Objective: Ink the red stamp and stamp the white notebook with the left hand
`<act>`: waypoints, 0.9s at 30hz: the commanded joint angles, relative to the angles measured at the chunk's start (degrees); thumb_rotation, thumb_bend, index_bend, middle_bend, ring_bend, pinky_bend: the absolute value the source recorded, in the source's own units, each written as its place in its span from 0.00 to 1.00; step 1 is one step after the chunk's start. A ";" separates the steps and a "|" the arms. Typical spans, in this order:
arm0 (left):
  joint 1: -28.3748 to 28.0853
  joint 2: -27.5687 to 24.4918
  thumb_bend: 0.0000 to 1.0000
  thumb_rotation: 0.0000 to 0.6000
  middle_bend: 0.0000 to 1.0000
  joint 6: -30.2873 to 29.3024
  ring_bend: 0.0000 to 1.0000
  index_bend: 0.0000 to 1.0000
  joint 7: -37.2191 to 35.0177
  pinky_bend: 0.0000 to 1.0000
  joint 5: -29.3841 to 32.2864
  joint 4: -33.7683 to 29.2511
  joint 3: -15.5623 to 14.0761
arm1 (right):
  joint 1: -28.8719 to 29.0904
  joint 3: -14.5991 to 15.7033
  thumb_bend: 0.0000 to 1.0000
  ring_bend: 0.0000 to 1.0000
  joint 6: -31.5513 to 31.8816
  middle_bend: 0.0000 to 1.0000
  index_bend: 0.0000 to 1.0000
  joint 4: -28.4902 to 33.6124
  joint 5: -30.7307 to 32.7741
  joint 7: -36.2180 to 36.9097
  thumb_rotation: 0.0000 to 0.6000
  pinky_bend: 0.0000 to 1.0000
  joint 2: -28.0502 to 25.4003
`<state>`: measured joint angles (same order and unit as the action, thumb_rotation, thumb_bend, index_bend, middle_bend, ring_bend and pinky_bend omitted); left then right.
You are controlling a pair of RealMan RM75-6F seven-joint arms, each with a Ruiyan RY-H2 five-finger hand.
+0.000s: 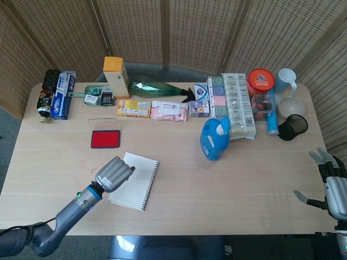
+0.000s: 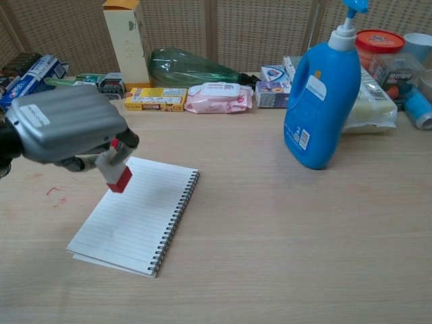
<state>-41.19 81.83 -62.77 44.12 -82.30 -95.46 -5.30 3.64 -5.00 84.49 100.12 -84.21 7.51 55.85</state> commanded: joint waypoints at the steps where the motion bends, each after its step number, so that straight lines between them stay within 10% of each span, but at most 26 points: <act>1: 1.71 2.39 0.36 1.00 1.00 -1.59 1.00 0.63 -3.92 1.00 -8.30 1.79 -4.75 | 0.10 0.00 0.00 0.00 -0.21 0.00 0.03 -0.03 0.07 0.02 0.87 0.00 0.05; 27: 5.47 7.49 0.36 1.00 1.00 2.65 1.00 0.63 -0.21 1.00 -14.01 6.35 -4.80 | -0.02 -0.14 0.00 0.00 0.05 0.00 0.03 -0.01 0.07 0.92 0.87 0.00 -0.33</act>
<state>-35.80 89.21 -60.23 43.81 -96.41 -89.18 -10.21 3.61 -5.14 84.54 100.12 -84.16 8.45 55.52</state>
